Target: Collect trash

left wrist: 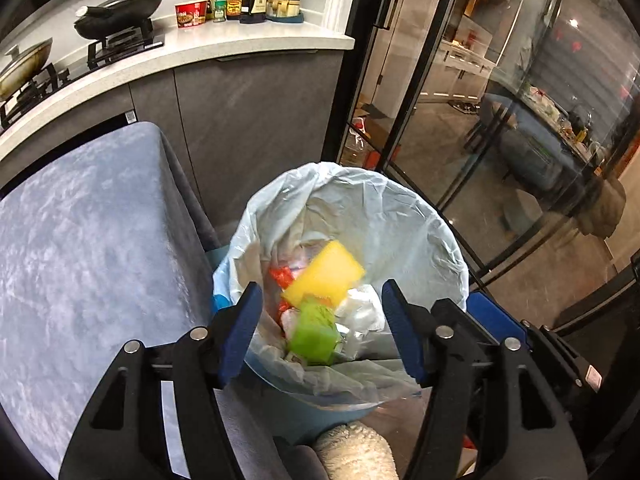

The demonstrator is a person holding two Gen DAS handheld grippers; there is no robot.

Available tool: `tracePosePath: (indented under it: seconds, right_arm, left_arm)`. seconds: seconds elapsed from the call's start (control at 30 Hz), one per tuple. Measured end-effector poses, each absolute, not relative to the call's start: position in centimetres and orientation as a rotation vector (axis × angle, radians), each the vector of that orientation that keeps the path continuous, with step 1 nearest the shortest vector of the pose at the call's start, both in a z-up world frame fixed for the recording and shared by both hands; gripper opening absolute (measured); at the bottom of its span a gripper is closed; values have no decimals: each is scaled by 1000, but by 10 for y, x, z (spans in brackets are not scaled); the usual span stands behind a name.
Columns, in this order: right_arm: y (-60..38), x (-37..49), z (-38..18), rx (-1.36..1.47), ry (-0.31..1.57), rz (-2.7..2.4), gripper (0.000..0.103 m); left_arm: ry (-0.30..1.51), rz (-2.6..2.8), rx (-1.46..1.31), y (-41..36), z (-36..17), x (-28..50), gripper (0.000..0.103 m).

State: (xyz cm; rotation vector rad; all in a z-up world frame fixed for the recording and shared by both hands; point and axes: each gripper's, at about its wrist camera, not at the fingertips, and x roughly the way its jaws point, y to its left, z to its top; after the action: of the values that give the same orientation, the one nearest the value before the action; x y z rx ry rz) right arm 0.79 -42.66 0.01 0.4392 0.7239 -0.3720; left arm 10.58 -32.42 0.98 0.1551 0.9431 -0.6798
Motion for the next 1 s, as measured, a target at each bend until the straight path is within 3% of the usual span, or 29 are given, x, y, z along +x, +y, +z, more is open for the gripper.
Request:
tracePosePath:
  seconds: [0.43, 0.73, 1.0]
  right_arm:
    - [-406, 7, 11, 410, 723, -353, 37]
    - [-378, -3, 27, 378, 725, -335, 44]
    - [-342, -18, 36, 341, 750, -318, 53]
  left_arm:
    - [913, -640, 138, -298, 22, 103, 59]
    - [887, -583, 125, -259, 38, 91, 59]
    - [874, -505, 139, -217, 45, 72, 67]
